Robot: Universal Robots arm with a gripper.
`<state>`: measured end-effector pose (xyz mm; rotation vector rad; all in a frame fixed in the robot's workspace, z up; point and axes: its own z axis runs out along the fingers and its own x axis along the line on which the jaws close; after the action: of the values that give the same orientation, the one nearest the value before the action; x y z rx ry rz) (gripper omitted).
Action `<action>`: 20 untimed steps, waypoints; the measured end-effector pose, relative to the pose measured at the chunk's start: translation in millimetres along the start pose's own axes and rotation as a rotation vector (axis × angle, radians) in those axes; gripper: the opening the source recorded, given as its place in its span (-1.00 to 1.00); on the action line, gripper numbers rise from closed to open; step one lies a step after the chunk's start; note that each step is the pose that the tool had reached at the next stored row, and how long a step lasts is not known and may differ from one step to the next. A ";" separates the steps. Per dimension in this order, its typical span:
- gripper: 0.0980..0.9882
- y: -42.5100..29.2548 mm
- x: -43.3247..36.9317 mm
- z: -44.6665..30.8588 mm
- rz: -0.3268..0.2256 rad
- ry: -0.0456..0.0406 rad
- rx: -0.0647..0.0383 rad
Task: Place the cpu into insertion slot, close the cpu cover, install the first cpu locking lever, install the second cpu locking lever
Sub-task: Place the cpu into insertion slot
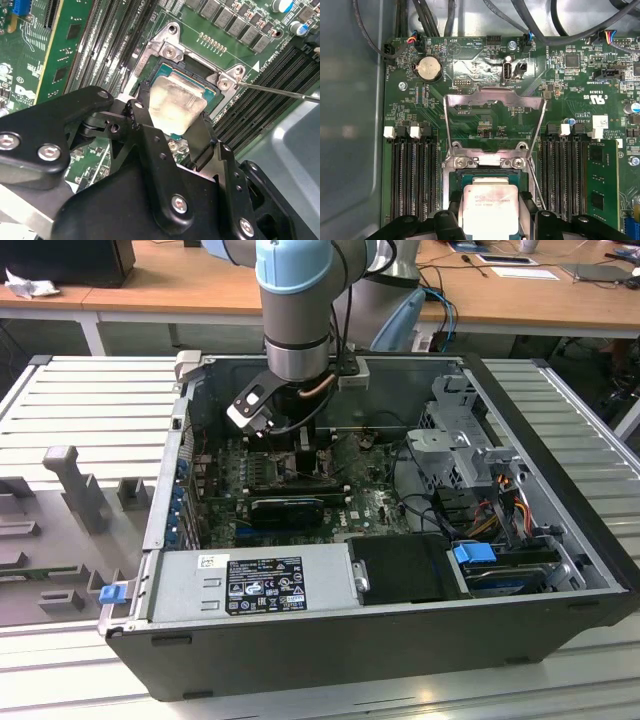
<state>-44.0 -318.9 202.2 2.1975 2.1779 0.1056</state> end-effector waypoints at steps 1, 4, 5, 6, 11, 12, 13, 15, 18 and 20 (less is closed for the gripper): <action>-0.02 0.0 0.0 0.1 0.000 0.0001 0.000; 0.00 0.0 0.0 0.2 0.000 0.0002 0.000; 0.15 0.0 0.0 0.2 0.000 0.0002 0.000; 0.15 0.0 0.1 0.2 0.000 0.0003 0.000; -0.03 0.5 0.2 -5.8 0.000 0.0007 0.000; -0.18 0.6 0.2 -7.4 0.000 0.0007 0.000; -0.31 0.7 0.2 -8.5 0.000 0.0007 0.000; -0.31 0.9 0.3 -10.1 0.000 0.0006 0.001; -0.85 1.2 0.3 -11.8 0.000 0.0007 0.002; -0.98 1.3 0.3 -12.4 0.000 0.0008 0.002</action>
<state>-43.8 -318.8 214.7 2.1989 2.1790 0.1046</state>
